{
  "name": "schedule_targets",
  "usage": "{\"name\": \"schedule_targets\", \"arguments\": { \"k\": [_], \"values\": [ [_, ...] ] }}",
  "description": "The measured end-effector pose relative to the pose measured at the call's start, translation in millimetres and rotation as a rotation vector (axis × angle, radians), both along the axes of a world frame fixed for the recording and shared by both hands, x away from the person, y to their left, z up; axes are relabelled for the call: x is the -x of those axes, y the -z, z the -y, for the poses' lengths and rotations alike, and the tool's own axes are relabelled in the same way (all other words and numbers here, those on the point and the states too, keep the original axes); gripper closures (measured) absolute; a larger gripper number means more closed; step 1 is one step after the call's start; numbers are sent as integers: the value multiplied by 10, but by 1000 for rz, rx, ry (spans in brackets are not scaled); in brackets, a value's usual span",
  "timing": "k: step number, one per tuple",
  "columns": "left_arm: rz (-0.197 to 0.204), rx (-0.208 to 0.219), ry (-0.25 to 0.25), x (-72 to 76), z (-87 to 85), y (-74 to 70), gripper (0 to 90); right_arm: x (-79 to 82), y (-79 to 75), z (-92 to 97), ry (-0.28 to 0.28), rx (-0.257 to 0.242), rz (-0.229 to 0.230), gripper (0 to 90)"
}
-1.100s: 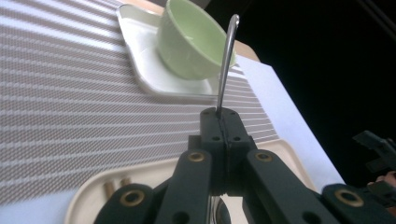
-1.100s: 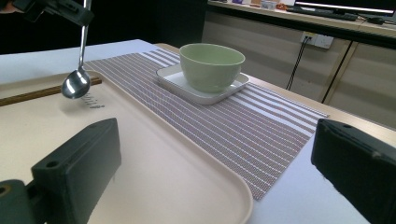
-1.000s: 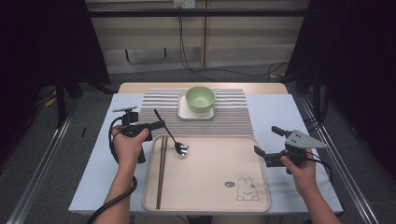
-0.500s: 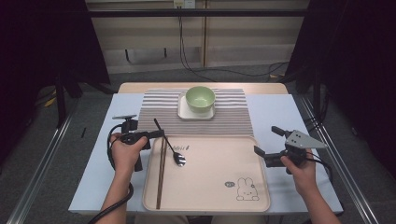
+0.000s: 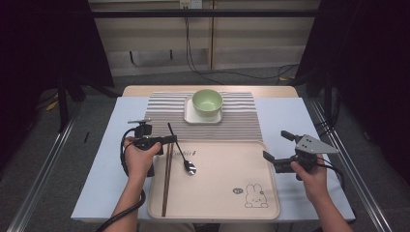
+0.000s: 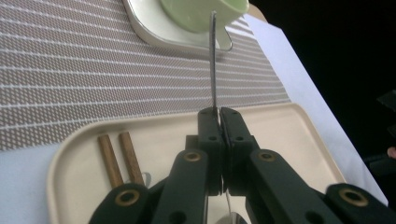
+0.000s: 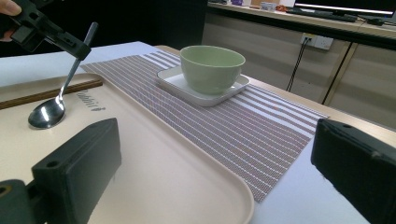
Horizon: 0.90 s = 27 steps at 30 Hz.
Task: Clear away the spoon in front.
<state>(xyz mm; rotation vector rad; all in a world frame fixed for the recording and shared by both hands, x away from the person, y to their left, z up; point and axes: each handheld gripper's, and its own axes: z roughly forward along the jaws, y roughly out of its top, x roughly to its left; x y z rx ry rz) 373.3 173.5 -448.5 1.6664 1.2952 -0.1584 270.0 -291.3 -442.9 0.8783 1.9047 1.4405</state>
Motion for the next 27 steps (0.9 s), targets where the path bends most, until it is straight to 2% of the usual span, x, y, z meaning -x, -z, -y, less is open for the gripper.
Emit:
{"name": "schedule_targets", "arguments": {
  "k": [5, 9, 13, 16, 18, 20, 23, 27],
  "values": [
    [-11, -12, 20, 34, -15, 40, 867, 0, -1, 0, -1, -1, 2, 14],
    [-27, -11, 17, 59, -62, 49, 864, 1, -1, 0, 0, -1, 2, 14],
    [-37, -40, 34, 124, -149, 61, 854, -1, 0, 1, 4, 4, 3, 14],
    [-38, -42, 36, 151, -159, 78, 847, -4, 3, -1, -4, 3, 1, 14],
    [-51, -56, 56, 169, -152, 94, 841, -3, 1, -5, 1, -1, 1, 16],
    [-50, -65, 65, 189, -106, 108, 835, -2, -1, -2, -1, -3, 2, 16],
    [-45, -100, 102, 206, -43, 121, 834, -3, -1, 1, -5, -3, 5, 15],
    [-40, -108, 110, 241, -2, 139, 833, -1, -3, 3, -4, -4, 6, 15]
  ]
}}
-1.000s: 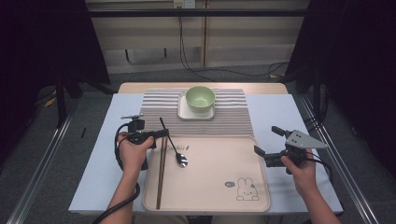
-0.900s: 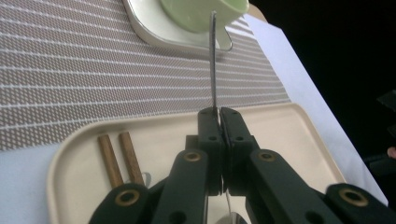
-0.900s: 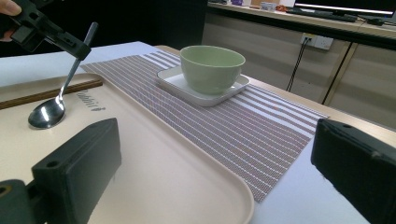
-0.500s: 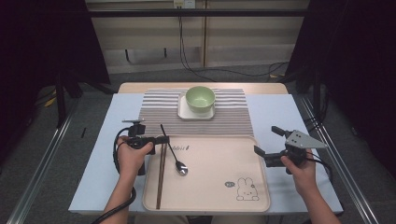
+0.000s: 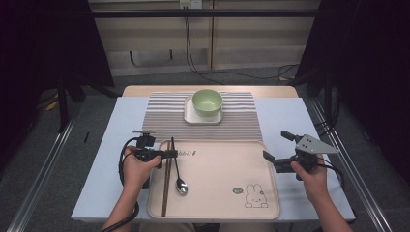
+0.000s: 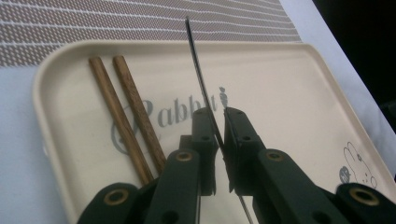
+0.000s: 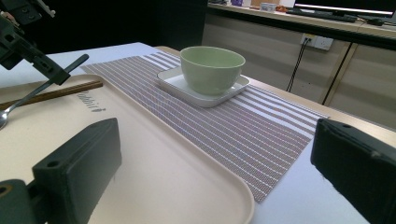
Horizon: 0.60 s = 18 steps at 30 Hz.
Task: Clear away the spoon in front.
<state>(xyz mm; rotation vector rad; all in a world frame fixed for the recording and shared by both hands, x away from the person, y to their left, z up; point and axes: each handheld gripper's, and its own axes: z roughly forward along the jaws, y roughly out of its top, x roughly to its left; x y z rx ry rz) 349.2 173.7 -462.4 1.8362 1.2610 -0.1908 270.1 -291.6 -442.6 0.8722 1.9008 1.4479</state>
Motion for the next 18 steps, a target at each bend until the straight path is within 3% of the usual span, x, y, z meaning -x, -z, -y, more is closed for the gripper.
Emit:
{"name": "schedule_targets", "arguments": {
  "k": [10, 11, 18],
  "values": [
    [-2, -21, -14, 51, 7, 30, 817, 0, -1, -3, 0, -4, -2, 16],
    [6, -43, -3, 52, 7, 33, 812, 0, -1, -3, 0, -4, -3, 16],
    [-1, -55, 30, 57, 124, 83, 806, 6, -4, 0, -4, -1, -3, 15]
  ]
}}
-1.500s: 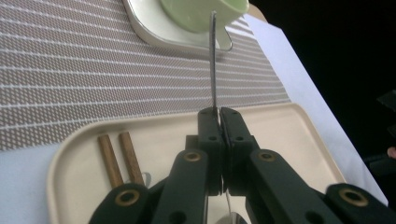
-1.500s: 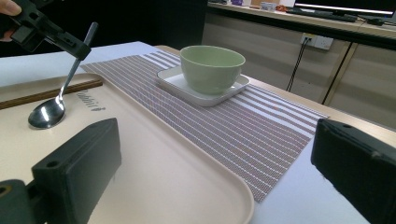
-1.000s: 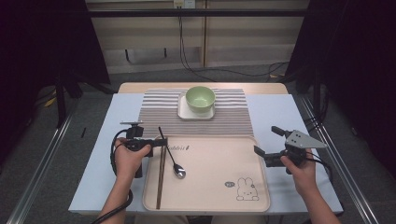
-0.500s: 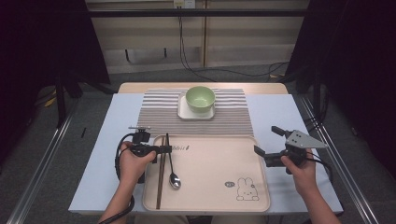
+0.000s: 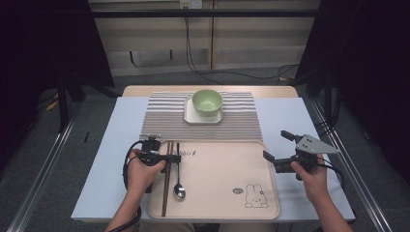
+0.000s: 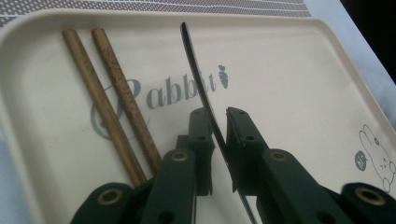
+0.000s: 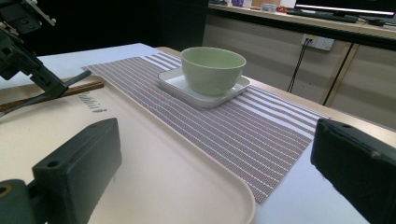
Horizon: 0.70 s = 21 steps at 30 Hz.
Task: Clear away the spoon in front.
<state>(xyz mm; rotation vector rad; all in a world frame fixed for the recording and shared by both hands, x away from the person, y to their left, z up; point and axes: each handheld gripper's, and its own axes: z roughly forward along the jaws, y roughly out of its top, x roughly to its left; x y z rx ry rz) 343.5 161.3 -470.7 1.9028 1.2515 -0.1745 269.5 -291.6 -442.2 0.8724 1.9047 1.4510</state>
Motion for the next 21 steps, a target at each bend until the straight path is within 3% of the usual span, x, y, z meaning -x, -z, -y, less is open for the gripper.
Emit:
{"name": "schedule_targets", "arguments": {
  "k": [21],
  "values": [
    [-5, -47, -1, -6, 17, 36, 758, 3, -5, -1, 6, -6, -4, 16]
  ]
}}
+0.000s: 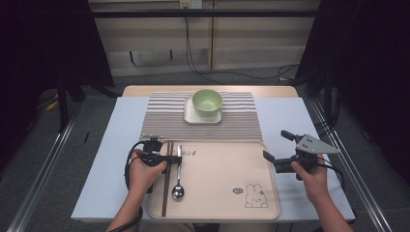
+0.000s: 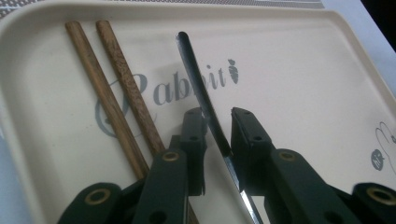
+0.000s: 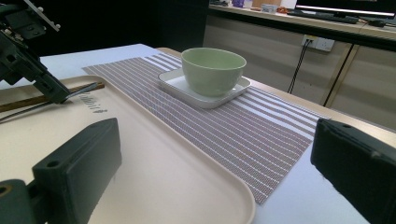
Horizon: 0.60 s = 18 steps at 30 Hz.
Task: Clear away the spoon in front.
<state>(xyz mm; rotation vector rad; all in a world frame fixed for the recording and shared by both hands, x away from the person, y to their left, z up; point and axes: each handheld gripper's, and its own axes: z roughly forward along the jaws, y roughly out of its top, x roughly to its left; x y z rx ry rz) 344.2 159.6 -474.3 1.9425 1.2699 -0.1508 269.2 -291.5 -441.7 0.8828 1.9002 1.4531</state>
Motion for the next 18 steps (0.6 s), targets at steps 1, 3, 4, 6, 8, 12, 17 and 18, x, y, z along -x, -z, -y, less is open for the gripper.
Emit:
{"name": "schedule_targets", "arguments": {
  "k": [1, 3, 4, 6, 8, 12, 17, 18],
  "values": [
    [1, 5, -5, 2, 5, -5, 758, -6, 3, 1, -1, 5, 6, 16],
    [0, -3, -2, 0, 4, -8, 757, -5, 2, 0, -4, 1, 3, 15],
    [0, -4, -4, 0, 5, -8, 754, -4, 2, -1, -1, 1, 4, 16],
    [-4, 12, -16, 3, 12, -8, 745, -5, 2, 0, -3, 0, 3, 16],
    [2, -3, -14, -2, 0, -12, 732, -3, 0, 1, 0, 2, 3, 15],
    [13, 3, -29, -2, 2, -15, 707, -5, 3, 1, -3, 5, 5, 16],
    [25, 2, -21, -14, 6, -33, 689, -1, 0, 1, -3, 2, 1, 15],
    [28, 5, -19, -14, 8, -37, 689, -1, 0, 1, -3, 2, 1, 15]
  ]
}}
